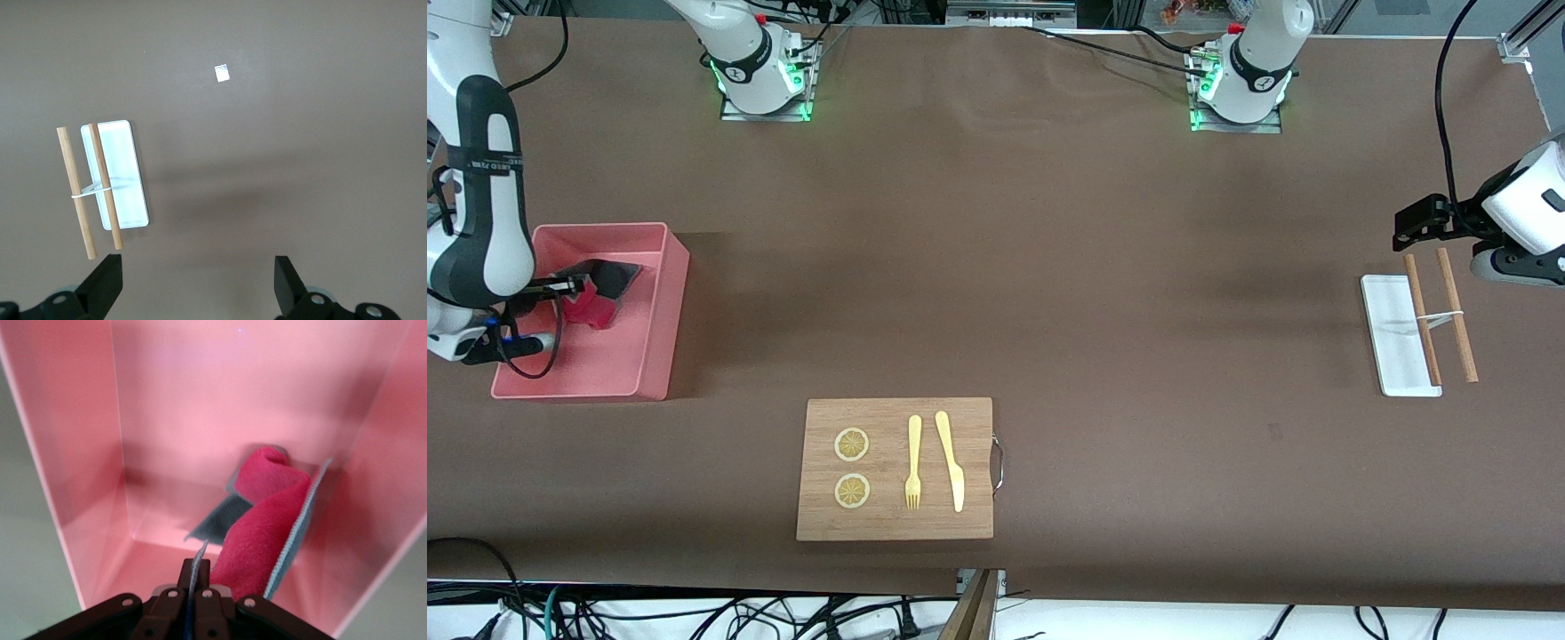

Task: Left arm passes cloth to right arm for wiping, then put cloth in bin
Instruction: 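Lower the cloth into the pink bin and open the right gripper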

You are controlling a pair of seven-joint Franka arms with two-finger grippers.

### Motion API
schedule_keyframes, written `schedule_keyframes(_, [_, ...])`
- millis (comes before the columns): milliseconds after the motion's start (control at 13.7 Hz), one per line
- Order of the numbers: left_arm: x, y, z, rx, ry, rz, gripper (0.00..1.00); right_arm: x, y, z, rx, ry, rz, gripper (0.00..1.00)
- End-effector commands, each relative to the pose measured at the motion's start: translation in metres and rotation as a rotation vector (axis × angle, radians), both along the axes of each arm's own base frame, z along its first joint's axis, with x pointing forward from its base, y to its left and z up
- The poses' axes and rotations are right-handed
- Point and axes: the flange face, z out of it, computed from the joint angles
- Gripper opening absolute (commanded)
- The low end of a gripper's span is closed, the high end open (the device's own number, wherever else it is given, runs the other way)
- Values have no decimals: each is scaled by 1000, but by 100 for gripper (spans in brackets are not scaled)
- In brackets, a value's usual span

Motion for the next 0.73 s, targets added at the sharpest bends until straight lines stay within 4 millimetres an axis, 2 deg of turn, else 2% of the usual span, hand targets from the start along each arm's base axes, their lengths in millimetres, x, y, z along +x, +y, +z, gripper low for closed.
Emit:
schedule_keyframes(0, [2, -3, 6, -15, 1, 7, 100, 4, 19, -12, 4, -20, -36, 0])
schedule_keyframes(73, [2, -2, 7, -15, -1, 8, 100, 8, 29, -13, 5, -26, -43, 0])
schedule_keyframes(146, [2, -3, 7, -15, -1, 7, 100, 8, 30, -16, -3, -27, -58, 0])
schedule_keyframes(439, [2, -3, 7, -15, -1, 7, 100, -4, 32, -48, -11, -48, -60, 0])
schedule_keyframes(585, [2, -3, 7, -17, -1, 7, 100, -5, 32, -51, -13, -51, -57, 0])
schedule_keyframes(658, [2, -3, 7, -15, -1, 7, 100, -4, 32, -51, -13, -51, -56, 6])
